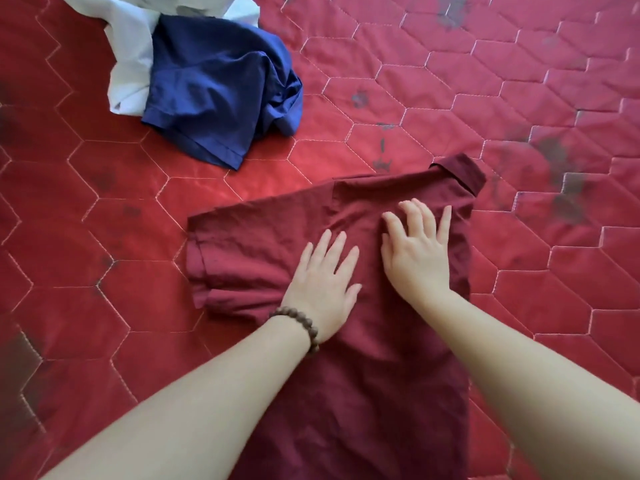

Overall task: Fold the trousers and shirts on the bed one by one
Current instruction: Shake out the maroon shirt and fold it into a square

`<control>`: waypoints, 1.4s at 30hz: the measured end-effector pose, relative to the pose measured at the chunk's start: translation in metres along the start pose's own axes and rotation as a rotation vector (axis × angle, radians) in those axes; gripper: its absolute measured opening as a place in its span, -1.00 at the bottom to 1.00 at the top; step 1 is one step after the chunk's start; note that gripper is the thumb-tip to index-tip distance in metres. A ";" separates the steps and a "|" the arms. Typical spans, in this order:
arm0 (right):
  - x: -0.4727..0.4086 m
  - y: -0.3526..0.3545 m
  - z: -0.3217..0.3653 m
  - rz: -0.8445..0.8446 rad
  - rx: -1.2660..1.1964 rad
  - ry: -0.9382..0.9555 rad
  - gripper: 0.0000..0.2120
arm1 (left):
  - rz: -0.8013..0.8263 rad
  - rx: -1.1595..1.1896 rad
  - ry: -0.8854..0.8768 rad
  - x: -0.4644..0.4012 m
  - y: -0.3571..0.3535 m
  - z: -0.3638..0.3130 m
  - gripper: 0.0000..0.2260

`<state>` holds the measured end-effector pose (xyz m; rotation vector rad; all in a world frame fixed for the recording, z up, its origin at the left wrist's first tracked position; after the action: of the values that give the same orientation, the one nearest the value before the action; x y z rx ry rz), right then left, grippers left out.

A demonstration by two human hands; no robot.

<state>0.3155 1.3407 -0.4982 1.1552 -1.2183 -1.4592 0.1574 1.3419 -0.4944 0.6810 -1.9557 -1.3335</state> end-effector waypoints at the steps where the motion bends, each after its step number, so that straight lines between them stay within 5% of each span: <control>1: -0.006 -0.002 -0.012 0.062 0.014 -0.030 -0.61 | 0.015 -0.092 0.021 0.002 -0.011 0.004 -0.45; 6: -0.027 -0.008 -0.073 0.362 0.028 -0.072 -0.44 | -0.014 -0.250 0.123 0.014 -0.025 0.029 -0.42; 12: 0.023 0.014 -0.021 -0.005 -0.120 -0.061 -0.55 | -0.127 -0.192 0.109 0.017 -0.011 0.012 -0.39; 16: 0.090 -0.005 0.031 0.147 -0.128 0.064 -0.51 | -0.040 -0.161 -0.138 0.050 -0.029 -0.024 -0.45; 23: 0.127 0.009 0.003 0.077 -0.026 -0.357 -0.48 | -0.094 -0.228 0.170 0.080 -0.022 0.031 -0.40; 28: 0.187 0.003 0.092 0.166 -0.133 -0.076 -0.50 | -0.002 -0.209 -0.152 0.129 -0.047 -0.019 -0.43; 35: 0.245 0.016 0.022 0.161 -0.003 -0.498 -0.46 | -0.017 -0.275 0.121 0.165 -0.051 0.038 -0.39; 40: 0.274 0.017 0.112 0.177 -0.137 -0.152 -0.48 | -0.013 -0.197 -0.134 0.216 -0.069 -0.029 -0.45; 42: 0.294 0.013 0.121 0.210 -0.142 -0.120 -0.49 | 0.019 -0.215 -0.103 0.235 -0.077 -0.029 -0.44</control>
<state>0.1464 1.0717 -0.5085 0.8290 -1.2548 -1.4457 0.0318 1.1266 -0.5049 0.4980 -1.8566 -1.5666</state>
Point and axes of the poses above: each hand's wrist, its own x-axis away from the middle knuckle, its own y-axis out of the back of the hand, z = x × y, the point moved 4 cm from there along -x, towards the middle knuckle, and after that the axes turned 2 degrees about -x, right-handed, at the moved point
